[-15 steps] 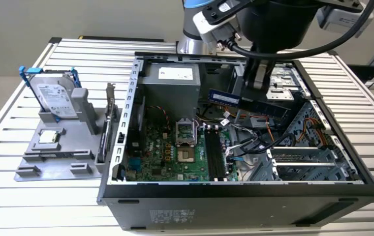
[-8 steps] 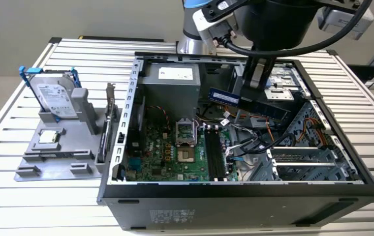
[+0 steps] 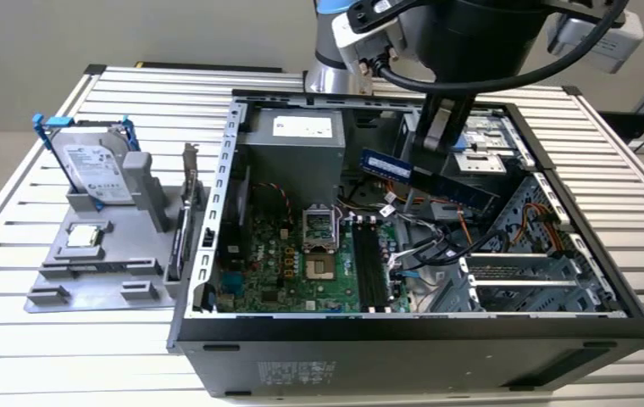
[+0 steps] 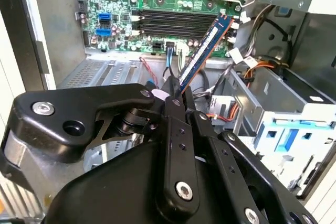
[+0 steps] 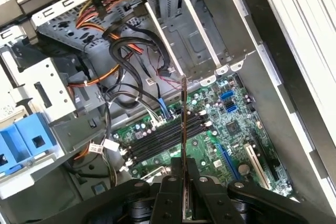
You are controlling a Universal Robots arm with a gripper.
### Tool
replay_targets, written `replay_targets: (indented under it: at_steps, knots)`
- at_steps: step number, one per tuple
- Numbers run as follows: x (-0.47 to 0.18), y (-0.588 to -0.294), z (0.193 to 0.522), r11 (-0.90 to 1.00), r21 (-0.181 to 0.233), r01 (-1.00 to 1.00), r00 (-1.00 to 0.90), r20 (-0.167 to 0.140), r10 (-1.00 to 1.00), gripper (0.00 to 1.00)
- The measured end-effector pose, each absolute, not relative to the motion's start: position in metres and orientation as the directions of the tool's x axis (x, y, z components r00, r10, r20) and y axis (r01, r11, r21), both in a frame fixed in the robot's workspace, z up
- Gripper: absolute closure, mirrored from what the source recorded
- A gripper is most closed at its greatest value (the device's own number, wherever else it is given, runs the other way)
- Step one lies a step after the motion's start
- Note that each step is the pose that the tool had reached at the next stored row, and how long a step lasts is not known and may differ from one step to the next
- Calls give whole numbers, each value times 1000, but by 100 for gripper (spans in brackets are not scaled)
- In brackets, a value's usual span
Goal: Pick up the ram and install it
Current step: 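Insert the ram into the slot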
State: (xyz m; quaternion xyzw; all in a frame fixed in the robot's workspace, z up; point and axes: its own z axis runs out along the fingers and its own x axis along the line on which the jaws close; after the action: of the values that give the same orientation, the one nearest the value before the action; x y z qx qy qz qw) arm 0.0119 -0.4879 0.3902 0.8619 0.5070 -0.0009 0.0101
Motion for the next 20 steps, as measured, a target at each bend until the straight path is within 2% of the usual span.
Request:
replay_targets:
  at_steps: [20]
  knots:
    - [12, -488, 390, -618, 16, 786, 619, -12, 786, 100]
